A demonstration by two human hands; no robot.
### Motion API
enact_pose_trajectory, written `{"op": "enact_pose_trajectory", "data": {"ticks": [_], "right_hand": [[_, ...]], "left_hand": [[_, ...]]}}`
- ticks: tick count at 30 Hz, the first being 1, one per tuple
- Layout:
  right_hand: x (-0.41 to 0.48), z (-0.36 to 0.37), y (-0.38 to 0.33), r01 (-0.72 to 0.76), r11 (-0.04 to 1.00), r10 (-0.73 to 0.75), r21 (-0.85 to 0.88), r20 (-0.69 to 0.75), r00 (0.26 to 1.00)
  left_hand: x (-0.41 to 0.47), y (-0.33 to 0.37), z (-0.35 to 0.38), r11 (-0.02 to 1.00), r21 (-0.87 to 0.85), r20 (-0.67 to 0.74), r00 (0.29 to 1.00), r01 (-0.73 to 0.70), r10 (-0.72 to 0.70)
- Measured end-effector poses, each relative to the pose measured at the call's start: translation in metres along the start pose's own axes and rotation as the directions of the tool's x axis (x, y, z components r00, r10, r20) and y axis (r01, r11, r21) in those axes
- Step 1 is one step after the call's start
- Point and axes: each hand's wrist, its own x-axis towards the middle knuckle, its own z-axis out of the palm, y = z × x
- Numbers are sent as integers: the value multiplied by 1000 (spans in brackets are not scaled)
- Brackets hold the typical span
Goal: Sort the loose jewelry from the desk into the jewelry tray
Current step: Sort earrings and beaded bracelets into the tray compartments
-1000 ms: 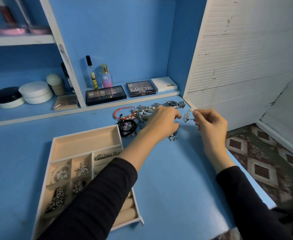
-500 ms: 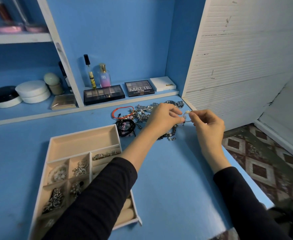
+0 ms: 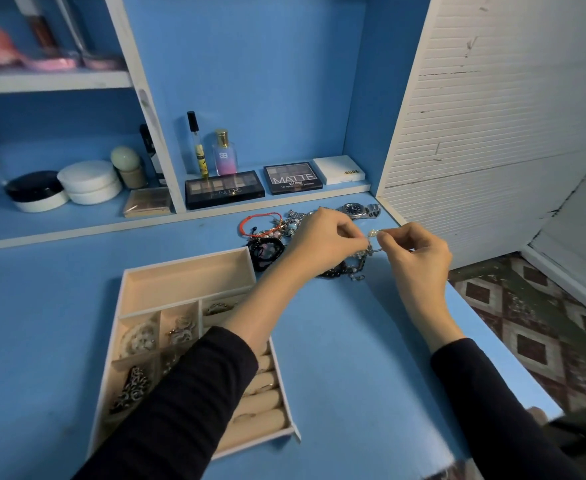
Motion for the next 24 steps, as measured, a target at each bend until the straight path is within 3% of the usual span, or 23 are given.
{"op": "enact_pose_trajectory", "data": {"ticks": [10,16,24], "right_hand": [[-45,43,-34,-100,987,64,125,266,962],[-91,69,-63,-22,994,-33,111,472,881],[-122,84,-84,33,995,-83,96,588,805]], "left_hand": [[-71,-18,-74,909,-411,-91,990,65,-112],[-130,-52,-109,874,-474,-181,960,107,-215],[-182,-80,-138,892,-440,-250,941,101,-230]]}}
